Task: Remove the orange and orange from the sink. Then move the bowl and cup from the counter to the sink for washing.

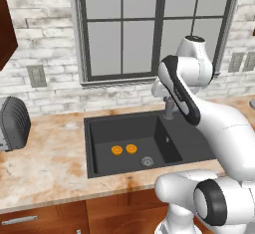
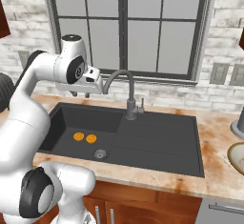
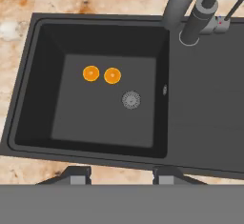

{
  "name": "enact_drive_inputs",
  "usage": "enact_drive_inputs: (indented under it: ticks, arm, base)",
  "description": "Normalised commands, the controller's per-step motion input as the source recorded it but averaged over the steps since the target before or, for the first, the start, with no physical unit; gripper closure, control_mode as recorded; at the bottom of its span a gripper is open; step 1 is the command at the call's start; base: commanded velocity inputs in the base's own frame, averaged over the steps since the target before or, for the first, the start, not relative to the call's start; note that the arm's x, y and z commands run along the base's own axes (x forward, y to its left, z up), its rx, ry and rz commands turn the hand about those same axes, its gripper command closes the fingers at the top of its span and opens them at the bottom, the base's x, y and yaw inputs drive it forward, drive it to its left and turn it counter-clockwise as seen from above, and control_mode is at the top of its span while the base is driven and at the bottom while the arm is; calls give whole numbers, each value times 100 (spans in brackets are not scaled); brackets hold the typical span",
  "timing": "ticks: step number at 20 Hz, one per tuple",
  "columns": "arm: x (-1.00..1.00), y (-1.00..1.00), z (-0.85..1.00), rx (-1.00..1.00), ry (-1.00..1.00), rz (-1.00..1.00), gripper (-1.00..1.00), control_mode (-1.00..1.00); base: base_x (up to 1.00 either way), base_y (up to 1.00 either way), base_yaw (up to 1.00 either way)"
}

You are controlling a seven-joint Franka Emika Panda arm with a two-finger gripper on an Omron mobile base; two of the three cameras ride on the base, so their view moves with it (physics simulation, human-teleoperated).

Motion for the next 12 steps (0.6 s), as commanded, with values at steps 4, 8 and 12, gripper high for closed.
enact_drive_inputs:
  ticks: [4, 8, 12]
  arm:
    - [-9, 0, 0, 0, -4, 2, -100, -100]
    - [-22, 11, -4, -1, -10, 0, -100, -100]
    - [-23, 24, -7, 0, -2, 0, -100, -100]
  base:
    - [0, 0, 0]
    - [0, 0, 0]
    - [0, 0, 0]
